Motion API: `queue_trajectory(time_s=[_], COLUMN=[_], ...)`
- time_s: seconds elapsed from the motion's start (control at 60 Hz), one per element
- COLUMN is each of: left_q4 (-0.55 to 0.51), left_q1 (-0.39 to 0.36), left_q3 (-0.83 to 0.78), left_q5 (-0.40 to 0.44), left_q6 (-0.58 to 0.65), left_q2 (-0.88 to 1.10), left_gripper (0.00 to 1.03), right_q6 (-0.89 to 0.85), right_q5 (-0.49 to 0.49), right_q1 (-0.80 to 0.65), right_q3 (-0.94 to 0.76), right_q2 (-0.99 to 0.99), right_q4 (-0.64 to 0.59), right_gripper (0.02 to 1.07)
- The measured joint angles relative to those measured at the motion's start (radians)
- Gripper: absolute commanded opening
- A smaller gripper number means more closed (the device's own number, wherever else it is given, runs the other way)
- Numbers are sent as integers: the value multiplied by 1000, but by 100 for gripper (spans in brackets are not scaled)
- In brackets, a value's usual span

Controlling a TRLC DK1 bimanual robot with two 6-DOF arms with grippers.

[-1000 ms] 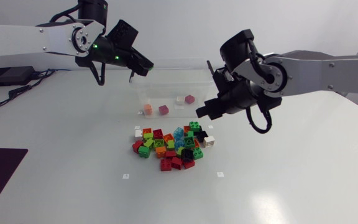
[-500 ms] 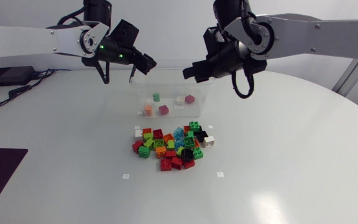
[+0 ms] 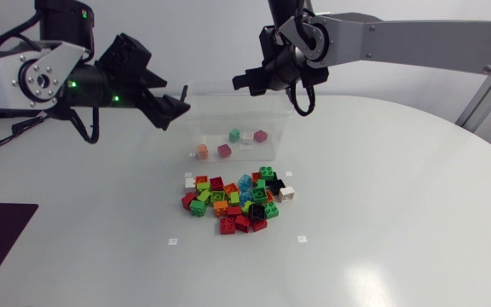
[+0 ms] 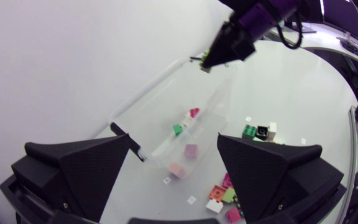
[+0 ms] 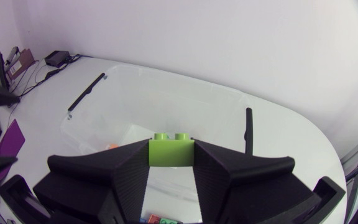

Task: Place the duplo bricks in the container

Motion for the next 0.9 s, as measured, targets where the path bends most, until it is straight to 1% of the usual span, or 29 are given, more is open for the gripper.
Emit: queue_trajectory(time_s=[0.167, 0.4, 0.45, 0.5, 0.533, 0.55, 0.567, 0.6, 0.733, 0.817, 0.9], left_q4=[-45, -94, -101, -106, -108, -109, -109, -109, -96, -84, -78], left_q1=[2, -1, -1, -1, -1, -1, -1, -1, 7, 31, 60], left_q3=[-116, -183, -185, -185, -185, -185, -185, -185, -193, -194, -189], left_q5=[58, 76, 77, 77, 76, 71, 66, 57, 39, 35, 35], left_q6=[113, 262, 289, 306, 314, 317, 317, 324, 351, 375, 410], left_q2=[-12, -8, 1, 15, 27, 36, 42, 57, 118, 150, 193], left_gripper=[98, 97, 96, 96, 96, 96, 96, 96, 96, 96, 96], right_q6=[1, 4, 4, 4, 4, 4, 4, 4, 4, 4, 4], right_q5=[1, 14, 18, 23, 24, 24, 24, 24, 24, 24, 24], right_q1=[-10, -23, -23, -24, -24, -24, -24, -25, -29, -32, -32], right_q3=[53, 150, 172, 199, 224, 239, 249, 267, 278, 269, 225], right_q2=[61, 150, 170, 191, 208, 217, 224, 236, 244, 233, 192], right_q4=[0, 0, 0, -7, -21, -32, -38, -42, -60, -60, -60], right_gripper=[43, 44, 56, 71, 83, 86, 95, 101, 102, 102, 102])
